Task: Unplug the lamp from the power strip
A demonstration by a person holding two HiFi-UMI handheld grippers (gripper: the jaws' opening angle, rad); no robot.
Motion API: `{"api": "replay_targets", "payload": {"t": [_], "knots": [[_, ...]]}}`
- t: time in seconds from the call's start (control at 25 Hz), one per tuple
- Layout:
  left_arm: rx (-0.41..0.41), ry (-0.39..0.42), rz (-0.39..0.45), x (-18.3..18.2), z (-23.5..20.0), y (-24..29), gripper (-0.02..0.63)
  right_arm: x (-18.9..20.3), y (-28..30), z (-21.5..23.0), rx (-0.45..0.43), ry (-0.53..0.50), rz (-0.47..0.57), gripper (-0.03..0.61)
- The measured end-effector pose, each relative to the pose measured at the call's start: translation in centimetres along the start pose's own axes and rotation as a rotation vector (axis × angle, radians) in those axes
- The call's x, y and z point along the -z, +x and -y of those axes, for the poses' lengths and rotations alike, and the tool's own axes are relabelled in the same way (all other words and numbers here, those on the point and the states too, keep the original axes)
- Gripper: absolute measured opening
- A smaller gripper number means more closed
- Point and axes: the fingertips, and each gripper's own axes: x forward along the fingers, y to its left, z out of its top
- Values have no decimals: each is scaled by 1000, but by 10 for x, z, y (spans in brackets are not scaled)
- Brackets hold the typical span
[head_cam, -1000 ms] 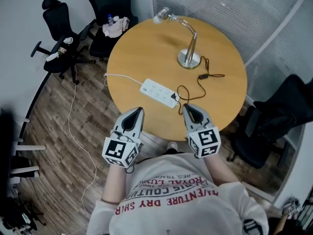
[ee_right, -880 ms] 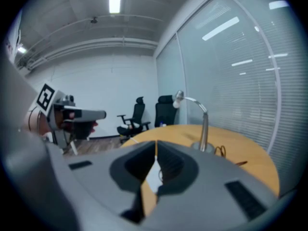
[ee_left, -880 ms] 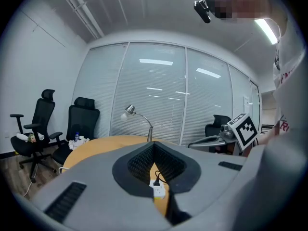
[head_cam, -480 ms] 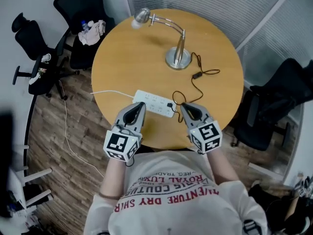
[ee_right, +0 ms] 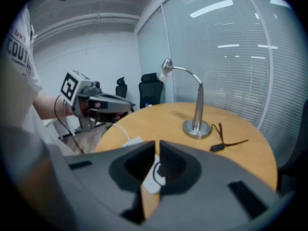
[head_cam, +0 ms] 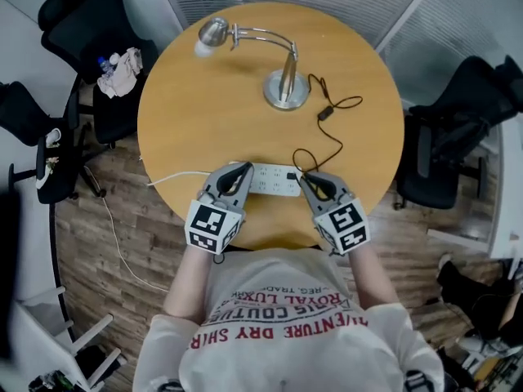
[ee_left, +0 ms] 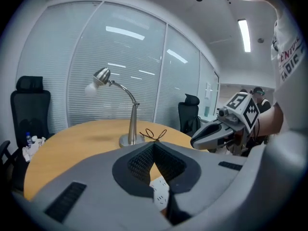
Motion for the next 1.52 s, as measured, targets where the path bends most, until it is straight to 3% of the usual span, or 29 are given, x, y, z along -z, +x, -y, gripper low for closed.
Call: {"api": "replay_targets", "payload": {"t": [0.2,0.28,0.52,0.92,1.24,1.52], "knots": [[126,39,-151,65,9,32,28,2,12,-3,62,-28,-17,44],[173,67,-221,92,15,49,28,8,20,-7,40,-53,-70,138],[291,179,-414,150,34,83,28,42,44,-10,-21,-178,-295,181],[306,243,-522,173,38,96,28,97,76,4,-87,-439,-597,173],[336,187,-556,172,38,96,28,116,92,7,-151,-492,-674,101],[329,201,-548,173,37,96,28,117,95,6,-208,-602,-706,100]]}}
